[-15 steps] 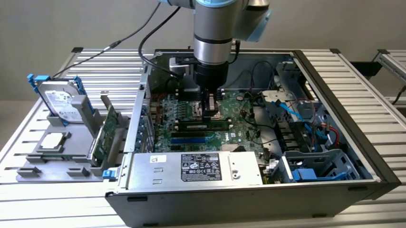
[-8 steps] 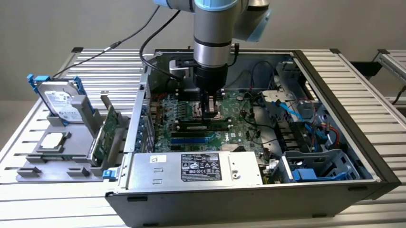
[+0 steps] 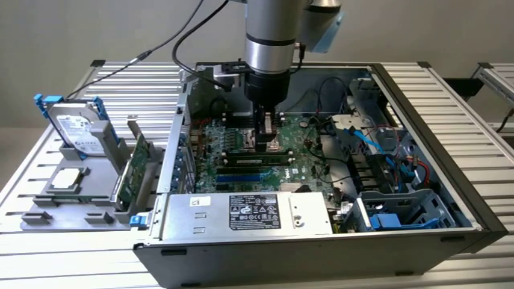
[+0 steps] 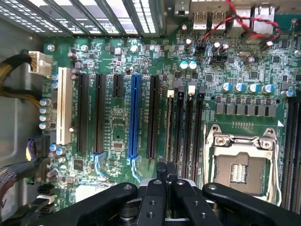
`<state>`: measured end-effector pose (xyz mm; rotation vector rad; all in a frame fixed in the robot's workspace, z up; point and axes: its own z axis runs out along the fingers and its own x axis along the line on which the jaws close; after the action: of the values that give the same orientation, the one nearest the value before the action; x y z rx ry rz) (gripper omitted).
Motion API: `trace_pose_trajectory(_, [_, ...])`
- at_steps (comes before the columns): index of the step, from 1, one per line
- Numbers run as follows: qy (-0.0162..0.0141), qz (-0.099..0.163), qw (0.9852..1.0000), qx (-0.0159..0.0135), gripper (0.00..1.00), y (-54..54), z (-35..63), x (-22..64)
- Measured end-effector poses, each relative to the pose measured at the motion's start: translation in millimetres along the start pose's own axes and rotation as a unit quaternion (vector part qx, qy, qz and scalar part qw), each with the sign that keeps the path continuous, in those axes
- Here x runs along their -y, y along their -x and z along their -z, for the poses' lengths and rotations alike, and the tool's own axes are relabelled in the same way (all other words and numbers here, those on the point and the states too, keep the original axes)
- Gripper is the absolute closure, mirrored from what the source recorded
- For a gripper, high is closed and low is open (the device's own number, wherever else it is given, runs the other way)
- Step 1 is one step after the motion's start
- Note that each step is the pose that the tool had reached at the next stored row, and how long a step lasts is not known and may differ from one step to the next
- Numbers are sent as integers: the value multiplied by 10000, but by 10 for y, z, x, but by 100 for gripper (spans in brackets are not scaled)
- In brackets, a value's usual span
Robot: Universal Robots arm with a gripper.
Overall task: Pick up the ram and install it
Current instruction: 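Press down the ram until it locks into place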
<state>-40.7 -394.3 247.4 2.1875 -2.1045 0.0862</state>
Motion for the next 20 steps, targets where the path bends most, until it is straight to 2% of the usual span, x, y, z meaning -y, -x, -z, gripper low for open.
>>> trace_pose_trajectory(2, [4,0,10000,0,89,-5,43,-2])
trace_pose_trajectory(20, [11,-8,10000,-1,89,-17,42,-1])
